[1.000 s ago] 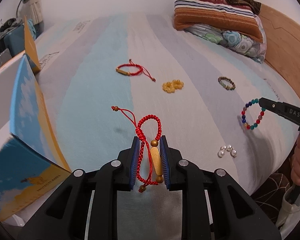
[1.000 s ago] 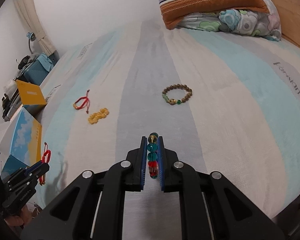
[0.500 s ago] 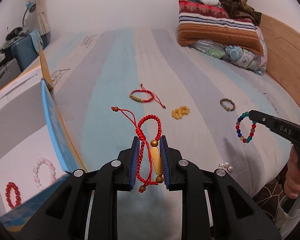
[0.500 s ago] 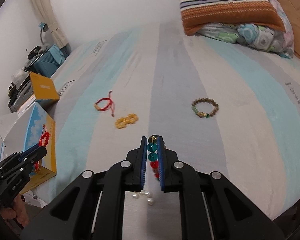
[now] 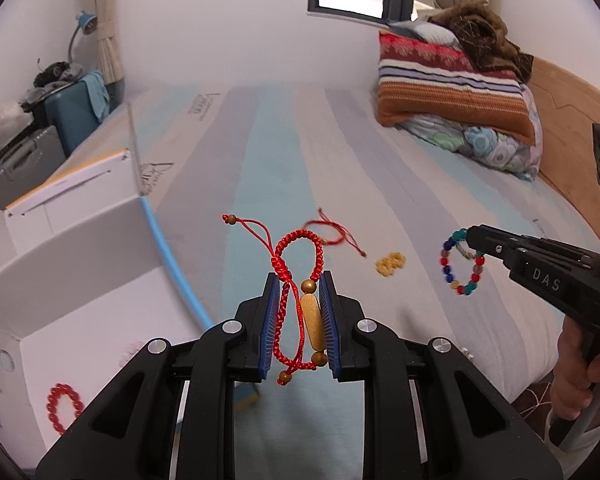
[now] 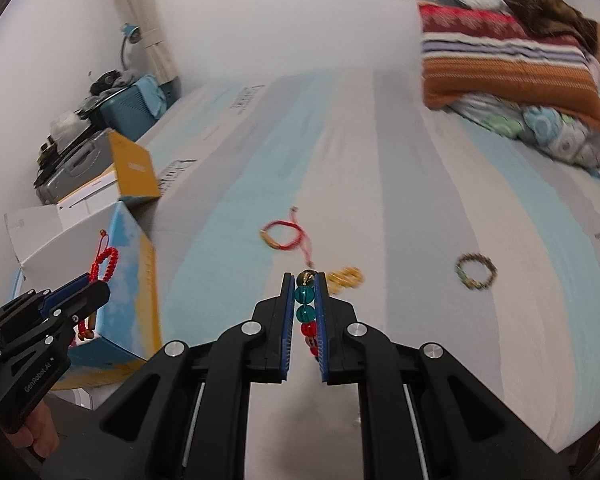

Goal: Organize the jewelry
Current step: 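Lift both bracelets and carry them over the white cardboard box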

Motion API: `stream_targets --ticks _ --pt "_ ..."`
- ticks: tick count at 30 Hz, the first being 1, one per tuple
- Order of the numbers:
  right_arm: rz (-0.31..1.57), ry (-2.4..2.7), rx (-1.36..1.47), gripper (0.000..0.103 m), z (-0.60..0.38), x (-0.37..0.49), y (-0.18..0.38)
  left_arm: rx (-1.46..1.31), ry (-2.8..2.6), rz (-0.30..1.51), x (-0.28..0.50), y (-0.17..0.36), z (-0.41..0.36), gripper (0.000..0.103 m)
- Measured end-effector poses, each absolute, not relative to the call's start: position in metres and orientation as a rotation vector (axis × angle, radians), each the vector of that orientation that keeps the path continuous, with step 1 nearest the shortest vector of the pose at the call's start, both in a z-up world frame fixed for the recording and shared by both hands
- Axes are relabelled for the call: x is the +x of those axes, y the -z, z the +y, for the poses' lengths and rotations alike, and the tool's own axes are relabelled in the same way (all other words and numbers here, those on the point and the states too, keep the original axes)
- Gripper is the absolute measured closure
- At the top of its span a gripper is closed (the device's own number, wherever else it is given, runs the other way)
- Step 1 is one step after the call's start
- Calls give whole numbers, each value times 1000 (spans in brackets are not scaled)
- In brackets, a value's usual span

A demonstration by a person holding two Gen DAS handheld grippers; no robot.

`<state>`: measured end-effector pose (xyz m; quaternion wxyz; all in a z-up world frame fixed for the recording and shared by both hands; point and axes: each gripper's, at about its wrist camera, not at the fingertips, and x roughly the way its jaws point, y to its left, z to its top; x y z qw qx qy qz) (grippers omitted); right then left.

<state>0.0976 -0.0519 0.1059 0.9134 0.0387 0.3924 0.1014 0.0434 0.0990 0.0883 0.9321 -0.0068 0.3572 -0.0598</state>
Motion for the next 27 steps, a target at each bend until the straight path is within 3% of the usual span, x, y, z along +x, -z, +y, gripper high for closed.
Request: stream_targets --ticks 14,27 --pt "737 -356 -15 94 57 102 -149 -54 6 671 26 -119 171 83" --pt "730 -503 -108 94 163 88 -146 -106 -143 677 -8 -113 257 83"
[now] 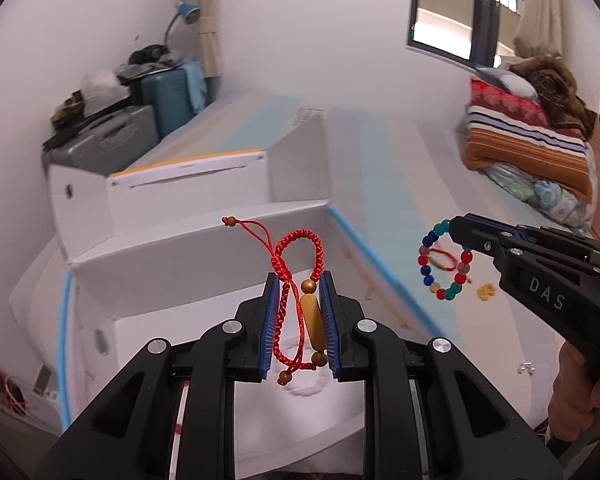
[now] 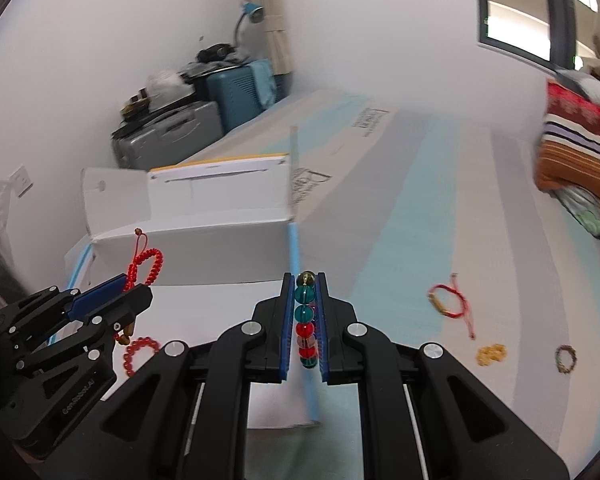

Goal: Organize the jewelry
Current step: 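Lift both bracelets and carry them over the white cardboard box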

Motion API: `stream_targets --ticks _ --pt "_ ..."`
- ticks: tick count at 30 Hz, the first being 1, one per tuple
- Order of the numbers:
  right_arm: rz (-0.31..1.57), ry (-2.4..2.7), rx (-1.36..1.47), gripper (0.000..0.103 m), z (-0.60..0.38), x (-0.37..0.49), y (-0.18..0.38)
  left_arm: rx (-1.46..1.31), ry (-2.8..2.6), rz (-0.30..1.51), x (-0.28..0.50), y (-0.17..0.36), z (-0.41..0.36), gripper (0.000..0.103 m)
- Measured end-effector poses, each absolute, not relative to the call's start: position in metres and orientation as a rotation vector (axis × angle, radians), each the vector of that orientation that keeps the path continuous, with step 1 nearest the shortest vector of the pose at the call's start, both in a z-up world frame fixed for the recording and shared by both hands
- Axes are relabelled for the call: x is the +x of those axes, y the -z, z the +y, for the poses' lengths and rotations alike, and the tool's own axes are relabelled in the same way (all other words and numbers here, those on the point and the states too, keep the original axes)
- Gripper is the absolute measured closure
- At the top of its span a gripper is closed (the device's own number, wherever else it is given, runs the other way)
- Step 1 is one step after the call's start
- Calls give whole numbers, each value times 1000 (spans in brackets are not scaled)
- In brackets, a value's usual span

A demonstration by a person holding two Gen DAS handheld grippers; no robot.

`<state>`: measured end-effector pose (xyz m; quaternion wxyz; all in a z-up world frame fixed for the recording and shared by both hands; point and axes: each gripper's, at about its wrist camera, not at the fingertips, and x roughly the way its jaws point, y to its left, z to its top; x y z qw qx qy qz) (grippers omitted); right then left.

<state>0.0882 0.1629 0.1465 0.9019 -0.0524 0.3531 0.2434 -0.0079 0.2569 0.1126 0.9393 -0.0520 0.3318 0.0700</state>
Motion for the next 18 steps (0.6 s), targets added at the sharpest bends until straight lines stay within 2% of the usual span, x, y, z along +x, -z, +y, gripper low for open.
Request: stream_targets --ticks 18 --pt "856 -594 -203 94 253 78 -78 -187 -271 816 -25 -56 327 83"
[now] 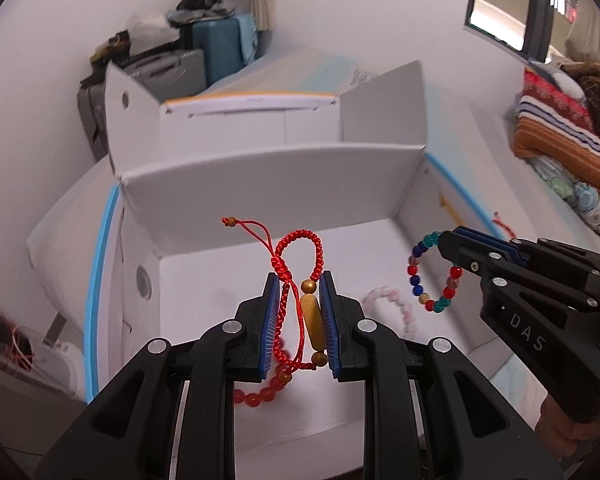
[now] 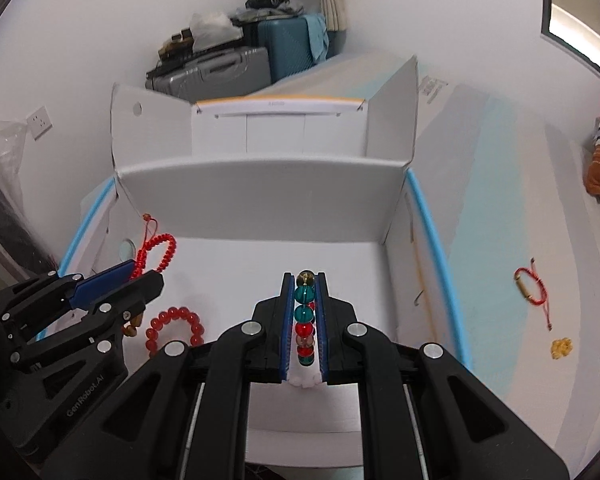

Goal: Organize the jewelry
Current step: 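Lift both bracelets and carry them over the white cardboard box, then open both tools to drop the bracelets into the box, then move both tools back over the remaining bracelets on the bed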

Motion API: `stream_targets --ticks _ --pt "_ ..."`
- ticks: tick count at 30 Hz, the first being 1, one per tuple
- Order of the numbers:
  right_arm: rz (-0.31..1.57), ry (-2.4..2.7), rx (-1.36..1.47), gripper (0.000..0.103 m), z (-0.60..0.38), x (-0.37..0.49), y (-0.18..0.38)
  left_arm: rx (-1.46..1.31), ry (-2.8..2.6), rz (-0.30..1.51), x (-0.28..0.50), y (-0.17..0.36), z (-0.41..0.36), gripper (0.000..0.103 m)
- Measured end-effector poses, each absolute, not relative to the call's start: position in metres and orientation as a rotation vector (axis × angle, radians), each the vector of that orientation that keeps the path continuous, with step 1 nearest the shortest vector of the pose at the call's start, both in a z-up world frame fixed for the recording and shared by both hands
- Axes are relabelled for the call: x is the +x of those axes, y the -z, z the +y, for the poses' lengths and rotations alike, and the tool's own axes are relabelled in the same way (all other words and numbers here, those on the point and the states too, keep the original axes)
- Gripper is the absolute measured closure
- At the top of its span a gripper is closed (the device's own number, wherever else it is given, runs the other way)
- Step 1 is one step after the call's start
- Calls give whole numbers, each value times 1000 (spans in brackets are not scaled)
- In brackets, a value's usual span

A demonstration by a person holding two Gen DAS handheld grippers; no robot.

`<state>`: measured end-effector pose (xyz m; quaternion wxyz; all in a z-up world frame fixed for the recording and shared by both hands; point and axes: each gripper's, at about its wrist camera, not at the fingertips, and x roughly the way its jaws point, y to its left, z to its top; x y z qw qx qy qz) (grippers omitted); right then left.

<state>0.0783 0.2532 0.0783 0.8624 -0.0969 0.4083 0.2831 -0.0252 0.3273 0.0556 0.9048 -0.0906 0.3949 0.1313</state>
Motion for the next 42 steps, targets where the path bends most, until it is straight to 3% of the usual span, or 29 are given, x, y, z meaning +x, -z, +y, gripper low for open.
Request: stream_targets --ticks 18,20,22,24,28,34,37,42 --pt "955 -575 -212 92 263 92 -41 -181 -326 887 -18 -29 334 79" --pt "952 -580 -199 77 260 91 -43 -183 -333 889 -19 -29 335 74" --pt "929 -586 -178 63 254 89 -49 -188 -345 876 -21 -32 335 57" --pt "902 -581 -159 54 245 88 -57 -186 -355 864 -24 -34 335 51" --pt "836 -558 -98 27 220 87 -78 -192 -368 840 -28 -39 332 29" --pt "753 -469 -38 10 172 90 -99 -206 -338 798 -31 -49 314 12" --pt "735 -431 -31 9 150 91 -102 -200 -316 769 -29 -55 296 6" --pt "721 -375 -38 8 110 89 -104 -156 -269 760 -20 -60 260 6"
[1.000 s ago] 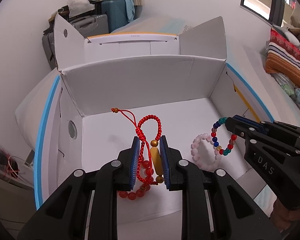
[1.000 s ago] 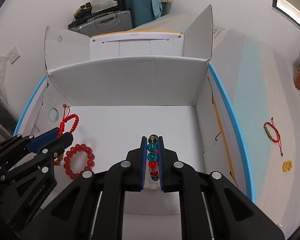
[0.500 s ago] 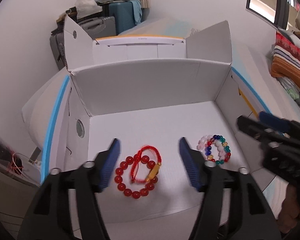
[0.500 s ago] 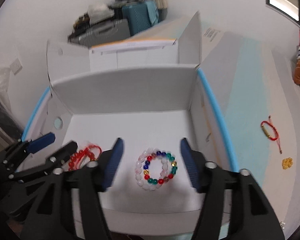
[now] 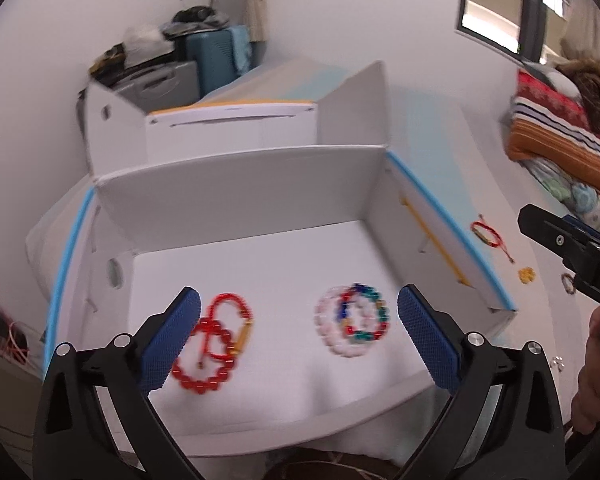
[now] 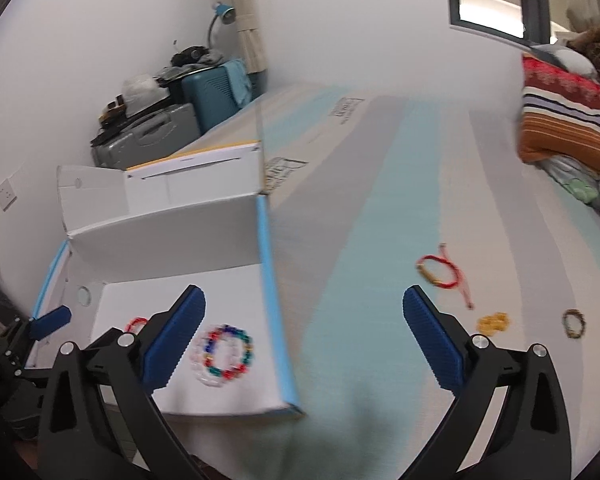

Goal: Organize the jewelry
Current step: 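Move both tools back over the remaining bracelets on the bed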

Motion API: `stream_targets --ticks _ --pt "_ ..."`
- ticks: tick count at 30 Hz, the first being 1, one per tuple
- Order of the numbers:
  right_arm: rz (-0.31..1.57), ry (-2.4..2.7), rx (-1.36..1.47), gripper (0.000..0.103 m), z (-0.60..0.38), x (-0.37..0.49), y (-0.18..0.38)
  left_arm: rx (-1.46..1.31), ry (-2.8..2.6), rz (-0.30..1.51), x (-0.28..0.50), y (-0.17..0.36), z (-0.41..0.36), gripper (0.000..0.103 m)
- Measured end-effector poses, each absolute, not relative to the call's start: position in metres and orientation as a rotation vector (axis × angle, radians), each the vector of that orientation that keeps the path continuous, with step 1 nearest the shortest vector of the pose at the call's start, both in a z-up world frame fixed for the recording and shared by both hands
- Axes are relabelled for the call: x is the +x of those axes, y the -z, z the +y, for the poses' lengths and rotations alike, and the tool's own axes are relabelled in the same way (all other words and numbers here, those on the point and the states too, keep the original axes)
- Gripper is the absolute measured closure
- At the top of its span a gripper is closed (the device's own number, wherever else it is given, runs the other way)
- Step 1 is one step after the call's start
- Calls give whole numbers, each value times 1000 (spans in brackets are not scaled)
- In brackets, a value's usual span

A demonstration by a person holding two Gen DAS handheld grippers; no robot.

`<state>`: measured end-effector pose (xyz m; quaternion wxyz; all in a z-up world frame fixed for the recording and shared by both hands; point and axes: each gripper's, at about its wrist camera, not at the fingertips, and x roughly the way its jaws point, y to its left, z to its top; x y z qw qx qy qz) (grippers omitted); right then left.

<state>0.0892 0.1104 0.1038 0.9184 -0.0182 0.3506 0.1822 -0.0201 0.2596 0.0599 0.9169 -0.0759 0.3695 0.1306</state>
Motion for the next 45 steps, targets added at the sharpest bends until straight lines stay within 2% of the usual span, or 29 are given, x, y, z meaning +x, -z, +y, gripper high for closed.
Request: stream_targets --ticks 22,32,45 --pt "723 -46 48 8 -125 121 -103 -20 14 783 68 -54 71 6" --pt "823 99 103 8 -220 164 -56 32 102 824 132 -22 -5 6" --pt "933 113 183 8 -265 203 19 72 171 895 188 45 -48 6"
